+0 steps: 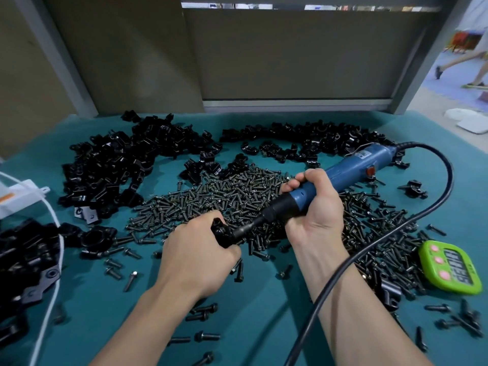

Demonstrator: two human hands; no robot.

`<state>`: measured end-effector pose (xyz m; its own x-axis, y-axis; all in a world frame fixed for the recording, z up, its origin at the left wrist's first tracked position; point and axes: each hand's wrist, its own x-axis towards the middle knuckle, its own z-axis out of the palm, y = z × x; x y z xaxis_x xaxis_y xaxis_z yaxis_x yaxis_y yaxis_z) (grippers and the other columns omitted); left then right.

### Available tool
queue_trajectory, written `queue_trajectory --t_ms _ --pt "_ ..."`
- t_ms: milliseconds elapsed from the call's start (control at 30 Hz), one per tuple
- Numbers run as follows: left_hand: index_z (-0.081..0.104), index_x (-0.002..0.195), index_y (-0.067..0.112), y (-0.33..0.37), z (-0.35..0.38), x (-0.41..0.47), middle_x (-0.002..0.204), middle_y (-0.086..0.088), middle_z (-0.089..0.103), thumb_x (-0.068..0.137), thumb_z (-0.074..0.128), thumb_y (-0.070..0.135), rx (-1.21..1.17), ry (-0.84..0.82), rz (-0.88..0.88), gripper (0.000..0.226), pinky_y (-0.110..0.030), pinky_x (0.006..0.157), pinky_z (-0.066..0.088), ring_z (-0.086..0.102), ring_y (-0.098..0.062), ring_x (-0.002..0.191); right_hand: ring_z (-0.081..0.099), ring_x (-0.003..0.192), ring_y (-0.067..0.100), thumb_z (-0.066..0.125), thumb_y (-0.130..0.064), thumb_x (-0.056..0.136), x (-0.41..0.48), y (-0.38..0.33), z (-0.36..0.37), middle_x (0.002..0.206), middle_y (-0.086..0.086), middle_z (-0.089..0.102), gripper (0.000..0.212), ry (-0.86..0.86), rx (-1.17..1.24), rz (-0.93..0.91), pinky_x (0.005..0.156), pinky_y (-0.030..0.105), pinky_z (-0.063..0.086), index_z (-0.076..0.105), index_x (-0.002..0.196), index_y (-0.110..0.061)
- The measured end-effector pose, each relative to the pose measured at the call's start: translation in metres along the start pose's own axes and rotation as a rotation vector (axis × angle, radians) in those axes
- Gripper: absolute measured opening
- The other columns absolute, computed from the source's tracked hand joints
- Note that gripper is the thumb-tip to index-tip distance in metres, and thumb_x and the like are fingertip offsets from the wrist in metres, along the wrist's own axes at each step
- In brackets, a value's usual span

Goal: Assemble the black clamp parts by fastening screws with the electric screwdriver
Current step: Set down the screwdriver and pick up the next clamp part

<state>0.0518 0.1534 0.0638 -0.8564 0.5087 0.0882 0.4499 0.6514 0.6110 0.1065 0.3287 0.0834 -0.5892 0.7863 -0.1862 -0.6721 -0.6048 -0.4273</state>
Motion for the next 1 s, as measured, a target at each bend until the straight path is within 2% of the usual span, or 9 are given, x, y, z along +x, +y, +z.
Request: queue_trajectory --t_ms 233,400,533,633,733,767,933,1000 --pt "0.060 0.079 0.038 0.002 0.000 -0.001 0.066 0.034 0.061 0.074 0.078 0.032 0.024 0.006 -0.011 0.020 -0.021 0.043 0.031 0.057 -0.007 0.048 0.052 0.050 0.016 0.057 0.010 0.090 0.000 0.002 0.000 0.065 0.007 0.056 0.024 -0.010 0.012 0.011 0.051 0.028 0.050 0.046 0.104 -0.007" --pt "0.061 0.081 0.042 0.005 0.000 0.000 0.067 0.040 0.059 0.075 0.079 0.031 0.001 0.006 -0.014 0.023 -0.021 0.044 0.036 0.060 0.006 0.059 0.052 0.051 0.016 0.057 0.010 0.090 -0.001 0.000 0.001 0.064 0.007 0.056 0.028 -0.013 0.026 0.028 0.052 0.028 0.050 0.044 0.109 -0.007" --pt "0.062 0.080 0.041 0.009 0.002 -0.002 0.061 0.033 0.062 0.074 0.080 0.031 0.016 0.014 -0.010 0.022 -0.022 0.043 0.039 0.061 0.006 0.056 0.052 0.050 0.016 0.056 0.011 0.090 -0.002 -0.003 0.002 0.064 0.008 0.056 0.030 -0.008 0.044 0.027 0.051 0.029 0.050 0.043 0.111 -0.007" --pt "0.061 0.080 0.042 0.010 0.004 -0.003 0.062 0.038 0.060 0.074 0.080 0.033 0.040 0.027 -0.004 0.022 -0.023 0.043 0.038 0.061 0.004 0.053 0.052 0.049 0.016 0.056 0.011 0.091 -0.002 -0.004 0.001 0.063 0.008 0.056 0.030 -0.005 0.057 0.034 0.051 0.027 0.051 0.043 0.112 -0.006" --pt "0.061 0.078 0.043 0.010 0.006 -0.002 0.049 0.016 0.061 0.074 0.081 0.034 0.058 0.059 0.011 0.023 -0.023 0.043 0.038 0.057 -0.006 0.041 0.052 0.050 0.015 0.056 0.010 0.091 -0.002 -0.004 0.000 0.063 0.008 0.056 0.029 -0.005 0.050 0.041 0.051 0.027 0.051 0.042 0.111 -0.007" --pt "0.061 0.078 0.043 0.010 0.007 -0.002 0.047 0.014 0.060 0.073 0.081 0.034 0.064 0.063 0.016 0.023 -0.023 0.043 0.039 0.056 -0.006 0.040 0.052 0.050 0.015 0.056 0.010 0.091 -0.002 -0.004 0.000 0.064 0.008 0.055 0.029 -0.005 0.046 0.042 0.052 0.027 0.051 0.042 0.111 -0.007" --pt "0.060 0.079 0.043 0.010 0.009 -0.004 0.051 0.023 0.061 0.073 0.080 0.035 0.057 0.055 0.024 0.023 -0.023 0.043 0.039 0.056 -0.005 0.040 0.052 0.051 0.016 0.056 0.009 0.091 0.000 -0.005 -0.002 0.065 0.008 0.055 0.028 -0.007 0.038 0.043 0.053 0.028 0.050 0.043 0.111 -0.006" --pt "0.060 0.079 0.043 0.009 0.009 -0.004 0.049 0.015 0.060 0.073 0.081 0.035 0.062 0.059 0.019 0.023 -0.023 0.044 0.039 0.056 -0.005 0.042 0.053 0.051 0.016 0.056 0.010 0.091 0.000 -0.004 -0.002 0.066 0.008 0.055 0.029 -0.009 0.034 0.044 0.052 0.028 0.051 0.043 0.111 -0.006"
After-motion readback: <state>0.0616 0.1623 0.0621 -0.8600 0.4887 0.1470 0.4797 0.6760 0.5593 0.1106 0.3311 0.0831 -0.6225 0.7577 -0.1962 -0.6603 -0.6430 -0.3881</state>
